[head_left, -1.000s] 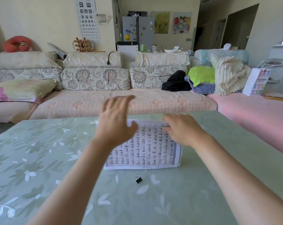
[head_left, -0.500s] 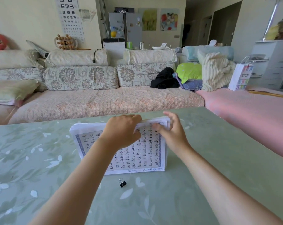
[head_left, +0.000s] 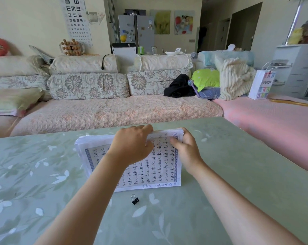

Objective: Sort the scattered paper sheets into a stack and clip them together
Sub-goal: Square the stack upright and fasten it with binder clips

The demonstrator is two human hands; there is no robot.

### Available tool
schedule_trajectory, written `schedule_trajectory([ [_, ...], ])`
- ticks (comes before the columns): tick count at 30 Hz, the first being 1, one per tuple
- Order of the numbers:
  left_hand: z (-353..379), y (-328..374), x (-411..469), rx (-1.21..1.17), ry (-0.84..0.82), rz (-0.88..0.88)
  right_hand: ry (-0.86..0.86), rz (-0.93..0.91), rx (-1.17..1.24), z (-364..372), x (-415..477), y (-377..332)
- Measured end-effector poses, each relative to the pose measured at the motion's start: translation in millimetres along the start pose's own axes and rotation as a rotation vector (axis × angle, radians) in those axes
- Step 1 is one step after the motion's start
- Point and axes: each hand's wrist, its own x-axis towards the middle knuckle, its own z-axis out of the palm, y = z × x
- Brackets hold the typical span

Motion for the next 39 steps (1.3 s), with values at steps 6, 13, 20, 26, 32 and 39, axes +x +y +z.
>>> schedule_trajectory([
  [6,-10,-74,-75,-0.122,0.333,-0.627,-0.010,0.027,0.014,0,-1,-2],
  [13,6,-65,-84,-1.567,0.440,-1.082,0.009,0.013,0.050,5,-4,1],
  [20,13,-63,-74,-1.804,0.492,-1.173,-0.035,-0.002,0.067,7,-2,3],
  [26,16,-70,-77,-1.357,0.569,-1.301,-0.055,-0.009,0.031,10,4,5],
  [32,-30,-63,-49,-0.411,0.655,-0.612,-0.068,-0.013,-0.023,8,6,8],
  [39,0,30,3,0.022,-0.068,0.011,-0.078,-0.018,-0.006,7,3,8],
])
